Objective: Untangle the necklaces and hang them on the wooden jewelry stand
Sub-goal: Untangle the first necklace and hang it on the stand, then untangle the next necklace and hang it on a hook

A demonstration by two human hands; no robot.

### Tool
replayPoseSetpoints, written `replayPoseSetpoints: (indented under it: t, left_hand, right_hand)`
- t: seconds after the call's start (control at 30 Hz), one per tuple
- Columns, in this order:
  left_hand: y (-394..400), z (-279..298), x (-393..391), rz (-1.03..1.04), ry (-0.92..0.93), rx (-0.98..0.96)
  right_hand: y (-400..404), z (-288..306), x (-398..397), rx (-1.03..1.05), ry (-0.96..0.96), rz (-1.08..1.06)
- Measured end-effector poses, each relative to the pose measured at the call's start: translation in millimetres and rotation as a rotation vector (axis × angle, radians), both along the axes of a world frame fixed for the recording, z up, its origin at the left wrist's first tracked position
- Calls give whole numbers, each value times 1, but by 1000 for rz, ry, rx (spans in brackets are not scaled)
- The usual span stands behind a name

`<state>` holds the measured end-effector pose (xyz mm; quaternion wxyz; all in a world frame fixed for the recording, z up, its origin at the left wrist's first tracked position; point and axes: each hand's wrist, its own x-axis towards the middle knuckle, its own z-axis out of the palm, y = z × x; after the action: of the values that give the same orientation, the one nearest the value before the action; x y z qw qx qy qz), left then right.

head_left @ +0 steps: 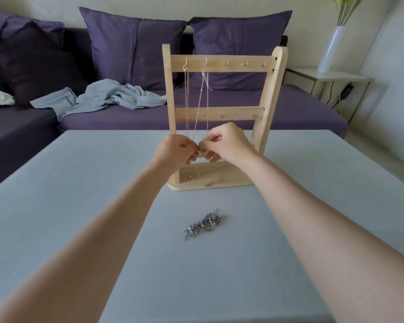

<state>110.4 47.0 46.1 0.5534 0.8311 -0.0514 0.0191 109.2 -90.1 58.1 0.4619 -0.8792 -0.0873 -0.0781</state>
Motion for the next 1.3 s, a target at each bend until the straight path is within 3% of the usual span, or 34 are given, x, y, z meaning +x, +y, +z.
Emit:
replayPoseSetpoints:
  t: [0.3,0.47,0.6,0.7,0.83,0.9,1.03,1.13,1.2,1.3]
  left_hand:
    - [5,-24,-9,25,141,-71]
    - [16,-48,-46,-118,225,290]
    - [13,-59,-77,-210,183,680]
    - [7,-65,-93,-184,90,748]
    - [17,-67,-98,-172,52,675]
    - [23,-69,-97,-160,40,637]
    - [25,-68,-95,-169,22,587]
    - [26,-63,-92,-212,66,605]
    - [24,-61,-88,-204,51,678]
    - [18,-59,-86,-166,66,706]
  right_hand:
    - [9,-26,-2,-89,24,-34]
    - [2,-43,-26,-185,78,-145]
    - [1,-57,-60,-366,306,-57]
    - [3,-67,-85,-387,376,-19]
    - [-1,-78,-103,-417,264,-124]
    - [-10,-80,-104,-301,258,-175]
    - [-21,-80,-105,148,340,-266]
    - [-24,-70,-103,395,300,-343]
    - [-28,-56,-101,481,223,-384]
    - [-30,-46,-99,452,221,-363]
